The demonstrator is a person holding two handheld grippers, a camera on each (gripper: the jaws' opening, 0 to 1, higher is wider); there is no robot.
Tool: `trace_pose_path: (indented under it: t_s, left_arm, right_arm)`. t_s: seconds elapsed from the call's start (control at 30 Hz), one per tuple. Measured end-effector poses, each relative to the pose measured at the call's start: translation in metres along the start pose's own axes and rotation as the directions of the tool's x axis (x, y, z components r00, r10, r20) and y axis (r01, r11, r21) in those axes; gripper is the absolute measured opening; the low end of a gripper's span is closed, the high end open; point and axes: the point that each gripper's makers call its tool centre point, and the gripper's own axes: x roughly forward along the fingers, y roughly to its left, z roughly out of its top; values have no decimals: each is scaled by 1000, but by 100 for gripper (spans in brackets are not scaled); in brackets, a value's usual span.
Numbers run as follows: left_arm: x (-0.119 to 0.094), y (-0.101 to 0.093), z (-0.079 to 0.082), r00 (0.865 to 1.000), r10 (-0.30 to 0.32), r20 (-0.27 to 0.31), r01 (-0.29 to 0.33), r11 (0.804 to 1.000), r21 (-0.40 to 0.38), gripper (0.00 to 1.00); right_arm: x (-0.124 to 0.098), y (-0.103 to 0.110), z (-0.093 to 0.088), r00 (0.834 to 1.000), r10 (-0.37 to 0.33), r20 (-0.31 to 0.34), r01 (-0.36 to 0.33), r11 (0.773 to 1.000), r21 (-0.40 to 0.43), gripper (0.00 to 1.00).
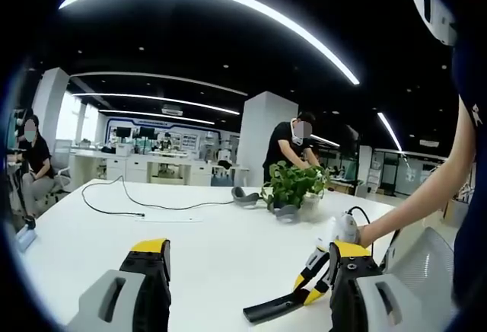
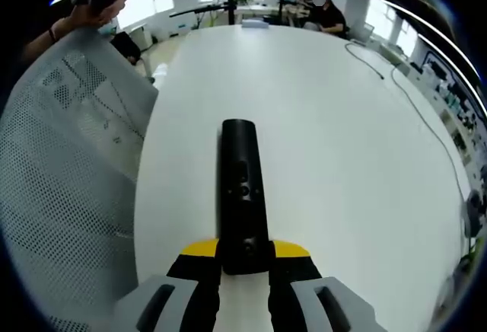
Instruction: Press the specified remote control buttons in sequence, fully releasing each button before pressing the next.
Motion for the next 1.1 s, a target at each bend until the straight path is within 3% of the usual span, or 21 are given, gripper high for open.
trace_pose_path:
  t_s: [1.1]
  left_arm:
    - [1,4,-4,1000,9,-17,-9,1000,-10,89]
  right_arm:
    - [2,-52,2,993,9,-117,-11,1000,-16,21]
